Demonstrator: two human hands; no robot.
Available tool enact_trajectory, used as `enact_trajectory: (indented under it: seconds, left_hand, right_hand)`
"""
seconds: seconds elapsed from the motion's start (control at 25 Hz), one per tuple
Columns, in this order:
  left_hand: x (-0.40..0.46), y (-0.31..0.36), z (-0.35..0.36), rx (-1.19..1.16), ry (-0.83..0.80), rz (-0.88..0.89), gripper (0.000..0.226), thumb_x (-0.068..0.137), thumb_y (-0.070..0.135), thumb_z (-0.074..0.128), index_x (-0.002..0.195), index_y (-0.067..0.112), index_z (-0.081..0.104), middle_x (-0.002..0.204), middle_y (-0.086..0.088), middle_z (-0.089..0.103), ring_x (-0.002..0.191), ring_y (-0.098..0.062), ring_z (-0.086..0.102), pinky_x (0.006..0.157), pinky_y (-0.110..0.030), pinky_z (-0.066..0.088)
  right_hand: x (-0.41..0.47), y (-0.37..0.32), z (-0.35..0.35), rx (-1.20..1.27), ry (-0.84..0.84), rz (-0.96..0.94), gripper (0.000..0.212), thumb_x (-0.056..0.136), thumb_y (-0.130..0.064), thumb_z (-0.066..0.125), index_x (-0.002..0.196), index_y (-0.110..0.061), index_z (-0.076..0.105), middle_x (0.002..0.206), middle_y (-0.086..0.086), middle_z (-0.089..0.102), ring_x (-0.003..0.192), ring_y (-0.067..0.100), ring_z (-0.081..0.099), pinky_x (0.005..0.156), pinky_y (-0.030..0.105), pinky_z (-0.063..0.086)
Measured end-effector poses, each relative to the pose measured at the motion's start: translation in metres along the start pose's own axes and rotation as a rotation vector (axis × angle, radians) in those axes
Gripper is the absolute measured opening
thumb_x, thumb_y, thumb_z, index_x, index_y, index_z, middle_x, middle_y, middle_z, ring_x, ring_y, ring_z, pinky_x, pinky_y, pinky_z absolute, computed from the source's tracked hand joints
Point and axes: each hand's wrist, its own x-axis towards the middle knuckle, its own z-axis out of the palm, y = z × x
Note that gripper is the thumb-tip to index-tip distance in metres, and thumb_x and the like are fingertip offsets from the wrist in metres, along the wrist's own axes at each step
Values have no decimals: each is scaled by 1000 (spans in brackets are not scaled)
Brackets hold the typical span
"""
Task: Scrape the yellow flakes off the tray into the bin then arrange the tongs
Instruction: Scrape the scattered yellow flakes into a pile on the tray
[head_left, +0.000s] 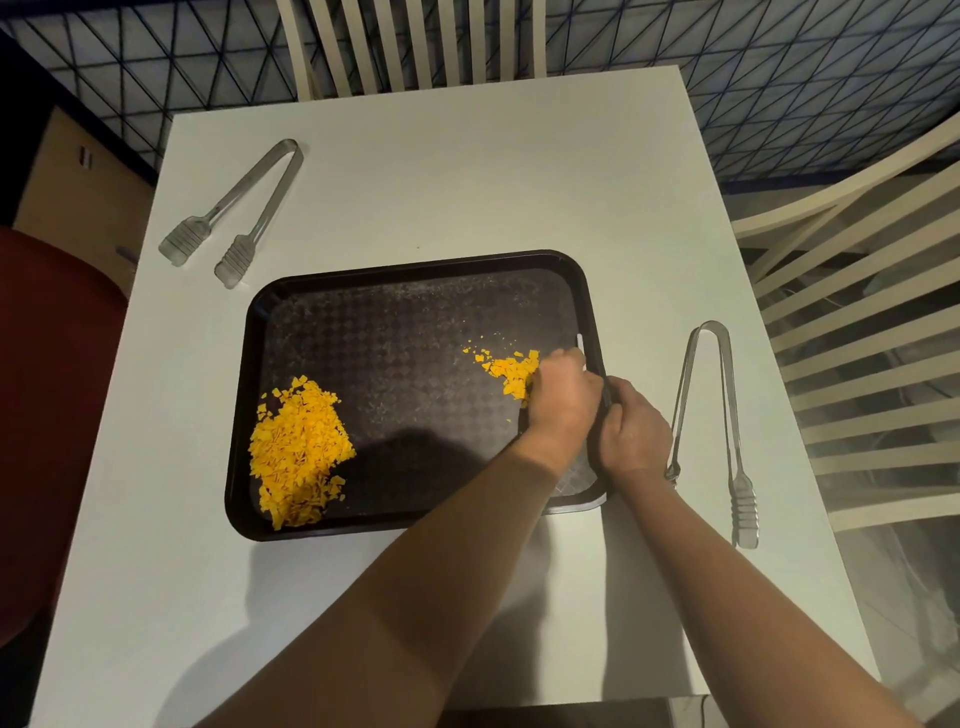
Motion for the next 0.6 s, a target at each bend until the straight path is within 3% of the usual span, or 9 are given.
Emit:
enact_trajectory:
  seconds: [0.16, 0.36, 0.48, 0.6]
  left_hand:
    - [13, -1, -8, 48, -26, -1, 19, 84, 5, 49, 95, -7, 60, 107, -23, 58, 98, -40, 56, 81, -40, 46]
    - [30, 0, -19, 28, 63, -52, 24, 85, -1, 45, 104, -6, 60, 108, -23, 57, 96, -41, 59, 80, -44, 50]
    - [29, -9, -24, 0, 12, 19, 21, 81, 3, 51, 97, -6, 63, 103, -23, 59, 91, -39, 59, 78, -41, 51]
    - [22, -13, -29, -30, -90, 29, 7, 75, 4, 58, 76, 2, 65, 77, -21, 60, 70, -34, 55, 63, -31, 48]
  right_hand:
    - [-1, 0, -1, -2, 6, -9, 57, 72, -22, 24, 118, -20, 58, 103, 8, 67, 92, 34, 59, 74, 34, 41]
    - [-2, -1, -2, 21, 13, -20, 55, 73, -21, 24, 116, -21, 59, 98, 8, 68, 87, 34, 60, 71, 31, 40]
    - [-1, 0, -2, 17, 13, -25, 54, 73, -21, 24, 115, -22, 59, 97, 8, 68, 86, 34, 60, 70, 31, 40]
    - [-1, 0, -2, 10, 6, -23, 53, 74, -21, 25, 114, -22, 59, 97, 9, 68, 87, 35, 60, 71, 32, 41]
